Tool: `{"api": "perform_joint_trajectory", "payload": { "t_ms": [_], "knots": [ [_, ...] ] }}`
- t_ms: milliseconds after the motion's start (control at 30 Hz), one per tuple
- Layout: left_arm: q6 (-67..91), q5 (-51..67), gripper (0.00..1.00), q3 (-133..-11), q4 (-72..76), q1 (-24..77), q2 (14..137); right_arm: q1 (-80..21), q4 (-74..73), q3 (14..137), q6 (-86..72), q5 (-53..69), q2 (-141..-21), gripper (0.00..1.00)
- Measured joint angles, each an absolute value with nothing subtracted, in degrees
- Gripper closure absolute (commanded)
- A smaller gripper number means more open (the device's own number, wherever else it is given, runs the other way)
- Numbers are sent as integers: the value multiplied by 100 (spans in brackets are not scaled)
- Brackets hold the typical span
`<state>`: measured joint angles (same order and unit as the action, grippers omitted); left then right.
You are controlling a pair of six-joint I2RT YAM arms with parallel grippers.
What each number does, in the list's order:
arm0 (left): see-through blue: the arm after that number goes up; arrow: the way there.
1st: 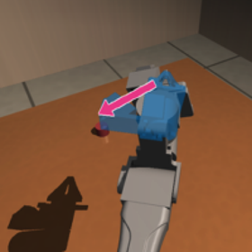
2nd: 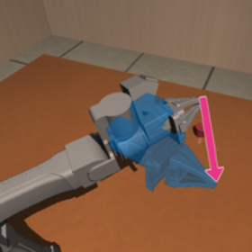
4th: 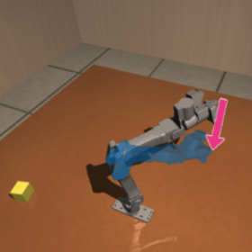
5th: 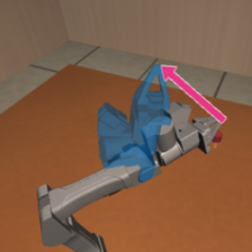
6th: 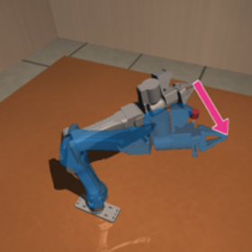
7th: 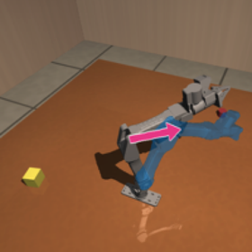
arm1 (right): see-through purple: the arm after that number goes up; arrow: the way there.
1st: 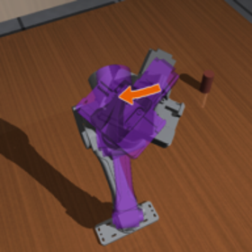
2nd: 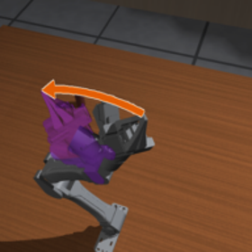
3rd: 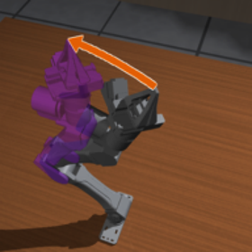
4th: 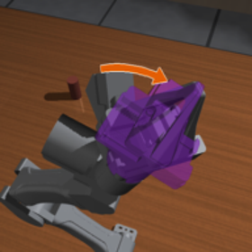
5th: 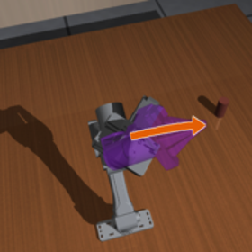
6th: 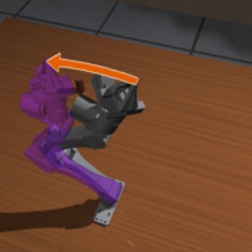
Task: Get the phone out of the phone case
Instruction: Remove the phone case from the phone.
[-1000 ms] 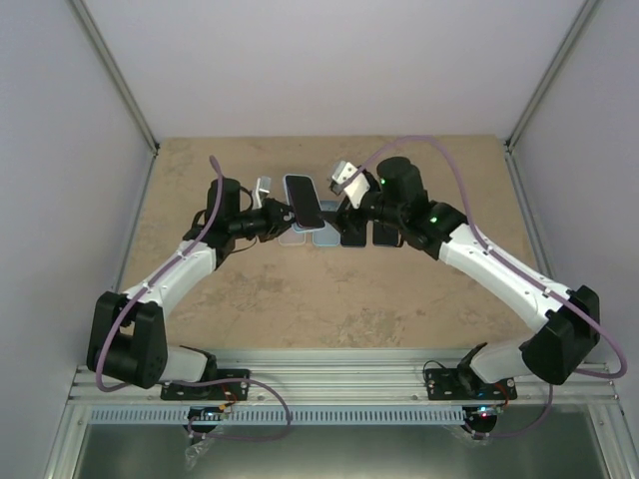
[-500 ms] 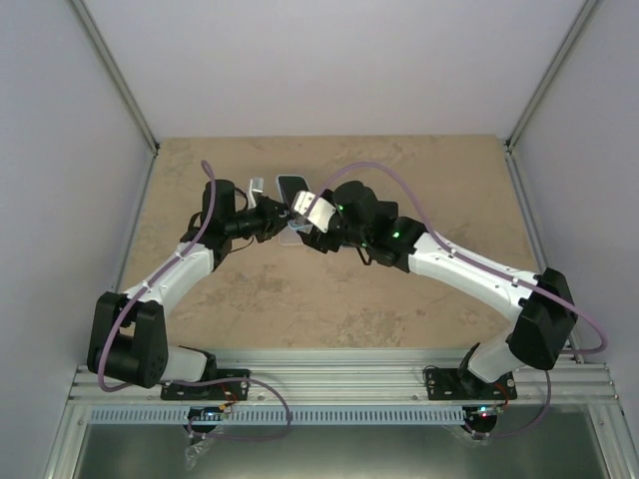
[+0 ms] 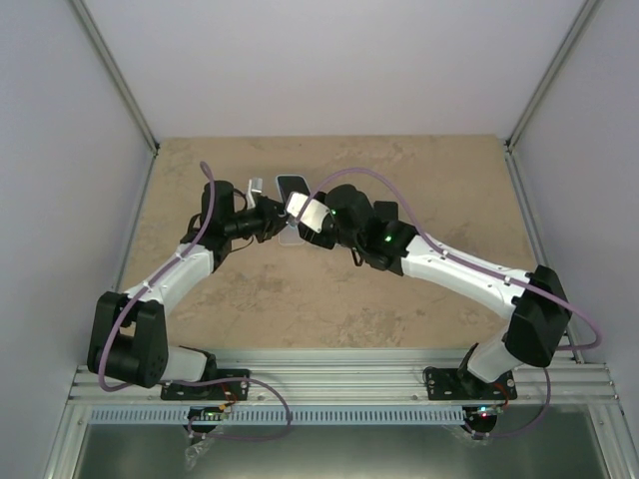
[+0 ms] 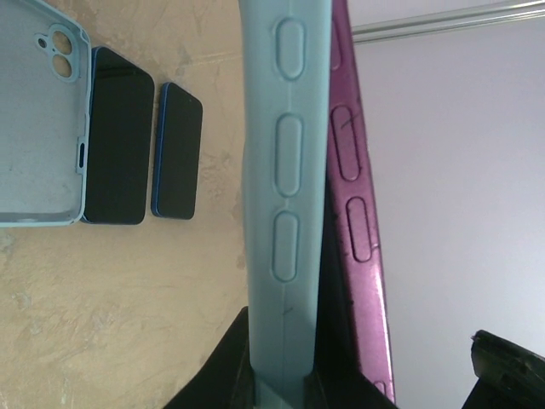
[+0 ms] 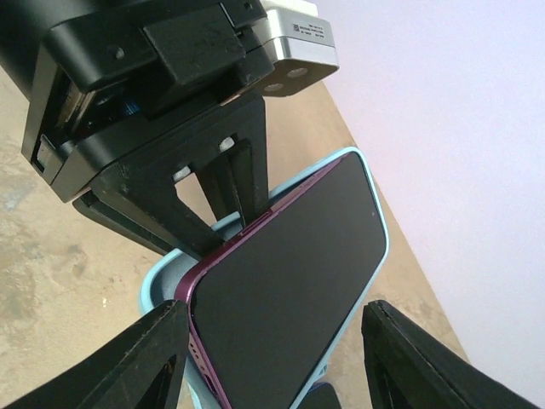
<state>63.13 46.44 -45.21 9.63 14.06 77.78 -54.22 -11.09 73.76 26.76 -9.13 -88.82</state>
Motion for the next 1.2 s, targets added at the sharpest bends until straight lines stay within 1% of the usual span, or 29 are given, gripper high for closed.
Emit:
{"api": "perform_joint_trajectory", "payload": {
  "t_ms": [400, 633, 833, 867, 933, 967, 1000, 1100, 1200],
  "knots": [
    [6512, 4504, 100, -4416, 1105, 1319, 7811, -5572, -626, 7303, 3162, -1245, -9129, 45],
    [6541, 4560, 100, -4416, 1175, 1337, 7826, -5588, -548, 7234, 3227, -1210, -9148, 44],
    [6587, 4576, 100, -4381, 1291, 1339, 7826, -5610, -331, 7107, 3380, -1278, -9148, 47],
    [6626, 4576, 100, -4357, 1341, 1337, 7828, -5618, -211, 7043, 3461, -1330, -9148, 47],
    [6692, 4569, 100, -4307, 1417, 1326, 7826, -5651, -84, 6973, 3551, -1387, -9148, 41],
    [6696, 4571, 100, -4292, 1426, 1321, 7826, -5658, -40, 6945, 3586, -1402, -9146, 36],
    [6698, 4571, 100, -4278, 1426, 1321, 7828, -5662, 5, 6925, 3627, -1413, -9146, 34],
    [6698, 4661, 100, -4257, 1426, 1341, 7828, -5638, 54, 6914, 3642, -1437, -9139, 34],
    [6696, 4742, 100, -4257, 1437, 1365, 7835, -5614, 47, 6912, 3638, -1424, -9113, 36]
  ]
}}
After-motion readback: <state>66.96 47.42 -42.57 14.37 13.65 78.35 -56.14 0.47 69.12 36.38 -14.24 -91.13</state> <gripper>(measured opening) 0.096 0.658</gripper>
